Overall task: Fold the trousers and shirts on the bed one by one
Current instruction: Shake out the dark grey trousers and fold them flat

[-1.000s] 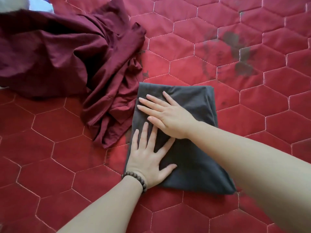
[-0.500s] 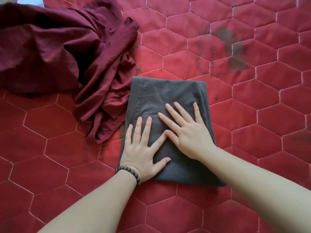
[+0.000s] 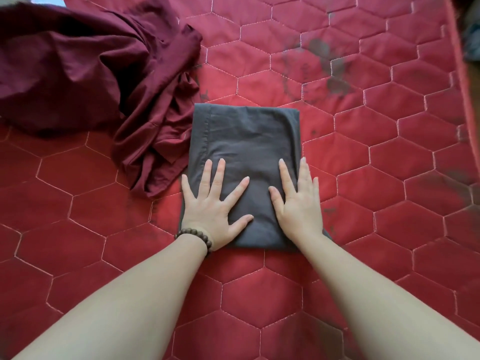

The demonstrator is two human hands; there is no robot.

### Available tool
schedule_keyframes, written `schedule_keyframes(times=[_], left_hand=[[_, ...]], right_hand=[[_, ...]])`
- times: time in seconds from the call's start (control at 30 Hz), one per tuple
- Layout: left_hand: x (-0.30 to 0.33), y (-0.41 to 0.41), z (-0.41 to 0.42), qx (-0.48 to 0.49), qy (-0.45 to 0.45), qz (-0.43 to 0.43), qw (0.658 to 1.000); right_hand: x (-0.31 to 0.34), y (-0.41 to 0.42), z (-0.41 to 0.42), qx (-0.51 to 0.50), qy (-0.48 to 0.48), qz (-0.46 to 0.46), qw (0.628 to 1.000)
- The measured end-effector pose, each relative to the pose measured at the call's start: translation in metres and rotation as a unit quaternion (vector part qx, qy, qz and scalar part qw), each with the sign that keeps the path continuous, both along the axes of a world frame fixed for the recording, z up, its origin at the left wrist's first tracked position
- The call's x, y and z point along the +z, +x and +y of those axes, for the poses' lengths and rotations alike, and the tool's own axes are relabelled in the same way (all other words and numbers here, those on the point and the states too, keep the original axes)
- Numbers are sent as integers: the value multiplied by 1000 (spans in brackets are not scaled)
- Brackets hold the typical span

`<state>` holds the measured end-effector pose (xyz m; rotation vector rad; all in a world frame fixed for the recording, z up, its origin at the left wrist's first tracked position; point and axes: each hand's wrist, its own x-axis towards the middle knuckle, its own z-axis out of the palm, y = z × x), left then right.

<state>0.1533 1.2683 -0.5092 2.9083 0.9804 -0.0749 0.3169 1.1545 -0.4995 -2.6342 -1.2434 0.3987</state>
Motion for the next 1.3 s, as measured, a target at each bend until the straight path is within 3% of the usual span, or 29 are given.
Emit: schedule_keyframes(times=[0.27,0.47,0.57,0.67,0.8,0.93,1.07,1.3], left_hand=[[3,-48,-52,1,-35,0,999],[21,-90,-101,4,-88,50,995],[30,-93,-100,66,-121,13,990],[35,-92,-86,184,-189,-57,963],[37,-90,-76,224,-269,-138,926],[35,-94,-69,261,-351,-141,888],[45,-104,-75,237,-330,-133,904],[79,-141,-70,244,-273,-111,924]], right_hand=[[-3,-50,-53,1,-8,-3,1000],[6,-92,-100,4,-39,19,999],[17,-90,-99,-15,-6,50,999],[28,-81,-89,-81,-14,61,995],[32,-83,-81,-102,-10,119,988],[35,-76,-84,-103,-17,178,979],[39,-75,-90,-84,-7,231,969],[69,-118,-76,-58,15,204,977]])
